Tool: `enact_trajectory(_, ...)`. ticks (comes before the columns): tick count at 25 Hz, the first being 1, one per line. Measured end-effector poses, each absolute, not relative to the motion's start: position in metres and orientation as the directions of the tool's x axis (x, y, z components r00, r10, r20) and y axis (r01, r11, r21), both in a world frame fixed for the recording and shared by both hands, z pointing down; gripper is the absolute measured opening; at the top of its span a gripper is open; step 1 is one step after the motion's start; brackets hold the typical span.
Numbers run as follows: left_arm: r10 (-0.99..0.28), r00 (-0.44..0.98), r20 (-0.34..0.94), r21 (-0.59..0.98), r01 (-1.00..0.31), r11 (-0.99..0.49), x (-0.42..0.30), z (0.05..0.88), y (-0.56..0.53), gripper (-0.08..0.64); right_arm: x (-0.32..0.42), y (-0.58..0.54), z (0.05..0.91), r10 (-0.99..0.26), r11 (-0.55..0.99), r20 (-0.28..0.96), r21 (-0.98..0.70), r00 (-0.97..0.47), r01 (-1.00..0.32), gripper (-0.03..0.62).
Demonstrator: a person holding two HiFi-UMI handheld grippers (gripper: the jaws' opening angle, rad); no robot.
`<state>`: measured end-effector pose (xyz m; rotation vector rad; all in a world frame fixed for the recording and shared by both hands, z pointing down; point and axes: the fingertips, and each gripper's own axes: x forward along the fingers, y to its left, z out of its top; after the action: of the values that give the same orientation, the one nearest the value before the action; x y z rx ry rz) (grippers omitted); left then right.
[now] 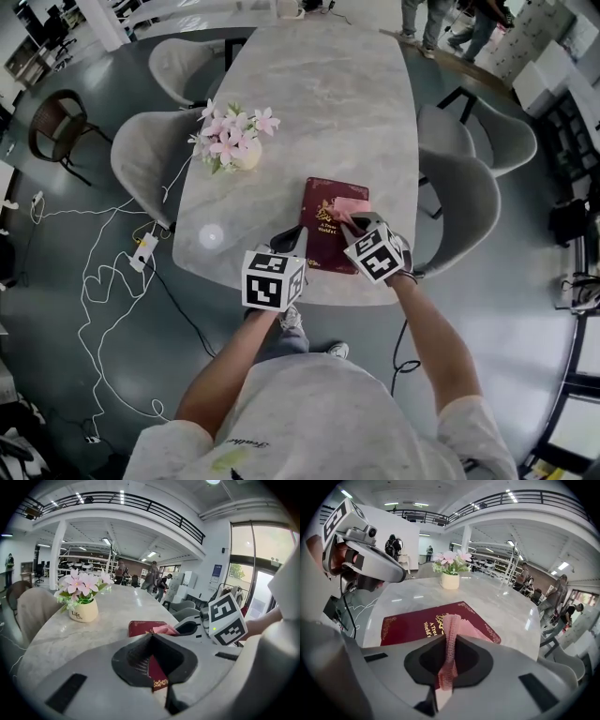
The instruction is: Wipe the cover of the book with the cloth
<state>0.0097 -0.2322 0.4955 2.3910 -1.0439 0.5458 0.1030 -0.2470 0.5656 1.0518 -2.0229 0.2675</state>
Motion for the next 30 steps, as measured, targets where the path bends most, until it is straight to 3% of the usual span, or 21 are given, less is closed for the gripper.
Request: enact_trajectory(30,-0.605,0.566,0.560,0.227,-0.807,-0.545,-0.008,0.504,-0.171,0.008,0.074,-0.183,0.566,-0.544,0.691,0.743,0.133,-0.390,-0.711,0.018)
